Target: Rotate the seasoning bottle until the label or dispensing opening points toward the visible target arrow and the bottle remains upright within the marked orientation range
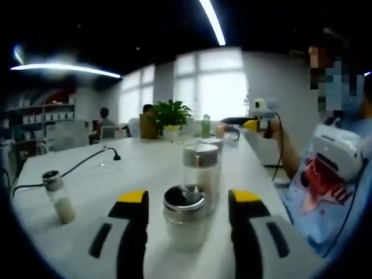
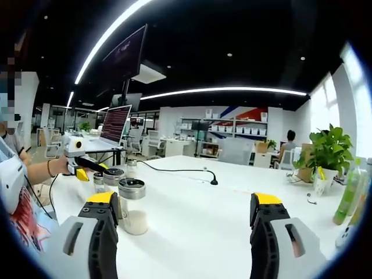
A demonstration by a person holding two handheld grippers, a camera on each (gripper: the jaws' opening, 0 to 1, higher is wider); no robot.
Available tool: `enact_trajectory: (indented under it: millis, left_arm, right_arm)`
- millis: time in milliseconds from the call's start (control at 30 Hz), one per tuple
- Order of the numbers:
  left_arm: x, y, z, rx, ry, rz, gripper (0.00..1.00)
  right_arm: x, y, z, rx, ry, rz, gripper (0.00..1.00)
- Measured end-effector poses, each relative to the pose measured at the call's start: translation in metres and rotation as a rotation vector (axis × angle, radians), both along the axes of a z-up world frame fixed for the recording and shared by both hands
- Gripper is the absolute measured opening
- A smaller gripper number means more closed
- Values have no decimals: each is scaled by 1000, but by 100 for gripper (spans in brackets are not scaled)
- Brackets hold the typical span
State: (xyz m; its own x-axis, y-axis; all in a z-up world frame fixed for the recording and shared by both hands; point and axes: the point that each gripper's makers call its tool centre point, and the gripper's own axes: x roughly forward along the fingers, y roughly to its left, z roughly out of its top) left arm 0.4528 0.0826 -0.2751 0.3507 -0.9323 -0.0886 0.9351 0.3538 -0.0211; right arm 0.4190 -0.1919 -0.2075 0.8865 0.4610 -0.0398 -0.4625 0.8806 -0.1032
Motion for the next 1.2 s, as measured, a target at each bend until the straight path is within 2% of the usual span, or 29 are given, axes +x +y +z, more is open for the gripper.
enact_trajectory:
  millis: [167, 267, 533, 633, 767, 933, 1067, 1200]
  left_arm:
    - [-1, 1, 3, -12, 10, 31, 56]
    - [4, 6, 1, -19, 41, 91, 53]
    - [2, 12, 0, 0, 40, 201, 56]
    - [2, 13, 3, -16, 46, 249, 54]
    - [-1, 11, 6, -41, 52, 262, 54]
    - [1, 12, 5, -18, 29, 329, 54]
    - [2, 12, 7, -38, 15, 382, 55]
    - [2, 11, 4, -25, -1, 429, 56]
  right_arm:
    - [-1, 3, 1, -2, -3, 10, 96]
    - [-1, 3, 0, 2, -1, 11, 96]
    - [0, 1, -4, -6, 15, 8, 94]
    - [1, 1, -4, 0, 19, 9, 94]
    - [-2, -1, 0, -14, 2, -2, 94]
    - [-2, -5, -1, -54, 0, -22, 93]
    - [-1, -6, 0, -30, 2, -22, 94]
    - [-1, -9, 1, -25, -3, -32, 93]
